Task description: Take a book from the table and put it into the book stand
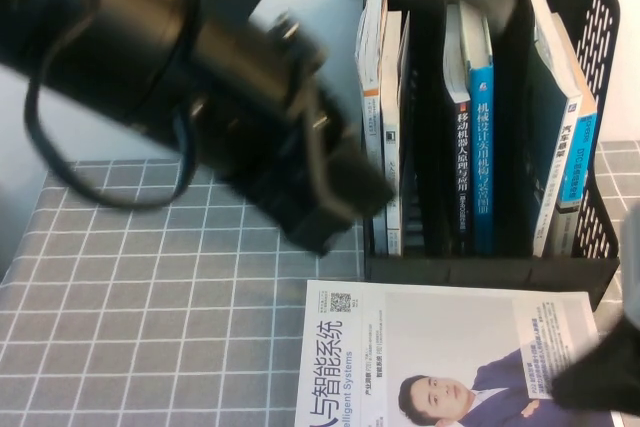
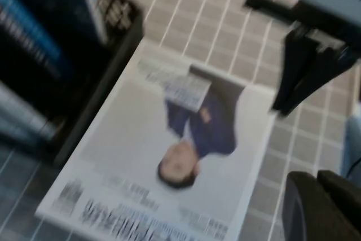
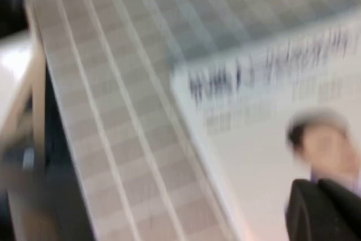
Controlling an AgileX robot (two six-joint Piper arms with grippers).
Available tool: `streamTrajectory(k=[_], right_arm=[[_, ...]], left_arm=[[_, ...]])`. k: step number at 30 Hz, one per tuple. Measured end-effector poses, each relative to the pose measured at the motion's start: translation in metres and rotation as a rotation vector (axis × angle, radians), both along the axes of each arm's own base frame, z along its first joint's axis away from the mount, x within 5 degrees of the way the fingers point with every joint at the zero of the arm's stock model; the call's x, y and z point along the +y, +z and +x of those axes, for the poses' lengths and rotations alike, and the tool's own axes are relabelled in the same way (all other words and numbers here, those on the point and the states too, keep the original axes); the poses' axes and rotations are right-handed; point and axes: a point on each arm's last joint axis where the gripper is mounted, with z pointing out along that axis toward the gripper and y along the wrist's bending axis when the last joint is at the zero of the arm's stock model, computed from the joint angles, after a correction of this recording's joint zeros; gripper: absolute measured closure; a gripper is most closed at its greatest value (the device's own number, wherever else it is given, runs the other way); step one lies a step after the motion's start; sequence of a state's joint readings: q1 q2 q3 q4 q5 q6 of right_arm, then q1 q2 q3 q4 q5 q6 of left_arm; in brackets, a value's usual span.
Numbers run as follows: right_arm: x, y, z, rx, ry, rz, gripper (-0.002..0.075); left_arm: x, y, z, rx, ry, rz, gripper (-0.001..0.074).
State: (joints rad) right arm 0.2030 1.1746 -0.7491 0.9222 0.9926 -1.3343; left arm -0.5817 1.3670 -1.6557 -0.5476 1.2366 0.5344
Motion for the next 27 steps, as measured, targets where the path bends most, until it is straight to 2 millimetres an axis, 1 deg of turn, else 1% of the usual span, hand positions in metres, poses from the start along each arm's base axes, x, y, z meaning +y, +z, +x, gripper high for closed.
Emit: streamTrajectory(k=[2, 4, 5, 7, 9, 11, 14, 17, 21, 24, 27], right_arm=[[-0.013, -0.001, -0.002, 0.080, -0.015, -0.201, 0.0729], [-0.028, 0.001, 0.002, 0.135, -0.130, -0.387, 0.0729], [-0.034, 0.003, 0.003, 0.139, -0.191, -0.443, 0.0729], [-0.045, 0.010, 0.005, 0.094, -0.339, -0.505, 0.0729], [-0.048, 0.020, 0.004, -0.004, -0.448, -0.458, 0.0729], [-0.050, 0.028, -0.002, -0.124, -0.528, -0.381, 0.0729], [-0.053, 0.034, -0.021, -0.244, -0.611, -0.257, 0.0729], [-0.056, 0.024, -0.043, -0.288, -0.642, -0.175, 0.0729], [-0.062, 0.000, -0.074, -0.338, -0.652, -0.140, 0.0729], [-0.067, -0.012, -0.093, -0.408, -0.673, -0.098, 0.0729], [-0.070, -0.022, -0.105, -0.455, -0.681, -0.078, 0.0729]], left_arm=[[0.011, -0.010, 0.000, 0.020, 0.112, 0.085, 0.0734], [0.028, -0.019, 0.001, 0.005, 0.287, 0.153, 0.0734], [0.036, -0.022, 0.001, -0.028, 0.363, 0.173, 0.0734], [0.055, -0.025, -0.007, -0.101, 0.505, 0.151, 0.0734], [0.070, -0.028, -0.022, -0.165, 0.579, 0.087, 0.0734], [0.085, -0.032, -0.043, -0.217, 0.610, 0.002, 0.0734], [0.102, -0.051, -0.069, -0.285, 0.624, -0.103, 0.0734], [0.114, -0.069, -0.089, -0.353, 0.629, -0.215, 0.0734], [0.123, -0.088, -0.105, -0.382, 0.643, -0.315, 0.0735], [0.127, -0.101, -0.111, -0.378, 0.646, -0.323, 0.0735], [0.129, -0.108, -0.114, -0.373, 0.647, -0.323, 0.0736]])
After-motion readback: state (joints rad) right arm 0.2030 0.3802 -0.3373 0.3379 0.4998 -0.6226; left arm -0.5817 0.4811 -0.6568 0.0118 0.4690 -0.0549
